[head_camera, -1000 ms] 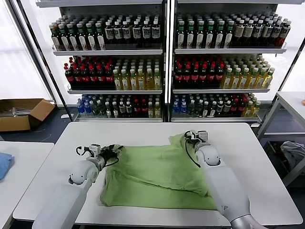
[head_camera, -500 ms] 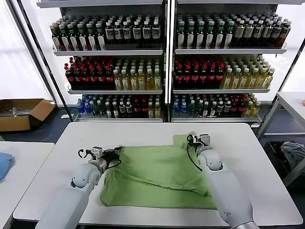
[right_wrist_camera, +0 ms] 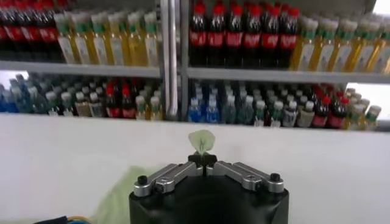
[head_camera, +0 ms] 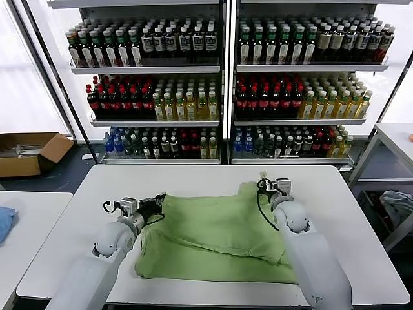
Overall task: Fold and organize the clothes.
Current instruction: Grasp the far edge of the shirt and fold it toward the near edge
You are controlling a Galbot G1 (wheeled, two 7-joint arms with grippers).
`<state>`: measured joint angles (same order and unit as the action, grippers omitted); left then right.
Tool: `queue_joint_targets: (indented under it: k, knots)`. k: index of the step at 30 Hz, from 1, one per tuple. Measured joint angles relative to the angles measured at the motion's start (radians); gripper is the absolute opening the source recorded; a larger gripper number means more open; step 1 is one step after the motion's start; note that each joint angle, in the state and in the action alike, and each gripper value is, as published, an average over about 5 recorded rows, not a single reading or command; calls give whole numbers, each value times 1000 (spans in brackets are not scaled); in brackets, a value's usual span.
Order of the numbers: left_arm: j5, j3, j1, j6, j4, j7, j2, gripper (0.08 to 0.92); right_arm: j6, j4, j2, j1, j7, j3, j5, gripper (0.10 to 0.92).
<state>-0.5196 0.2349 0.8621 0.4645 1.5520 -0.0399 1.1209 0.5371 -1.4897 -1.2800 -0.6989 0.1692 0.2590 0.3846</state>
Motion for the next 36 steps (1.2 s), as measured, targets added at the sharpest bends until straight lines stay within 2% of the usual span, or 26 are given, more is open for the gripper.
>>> queue_joint_targets:
  k: [16,36]
  knots:
    - [10,49,92,-42,138,-11,-17,91,2,-233,25,-156,21,48,-28,106]
    - [54,94,247,-82,223,-38,-37,91,-9,-518,1,-526,56,161,-91,106]
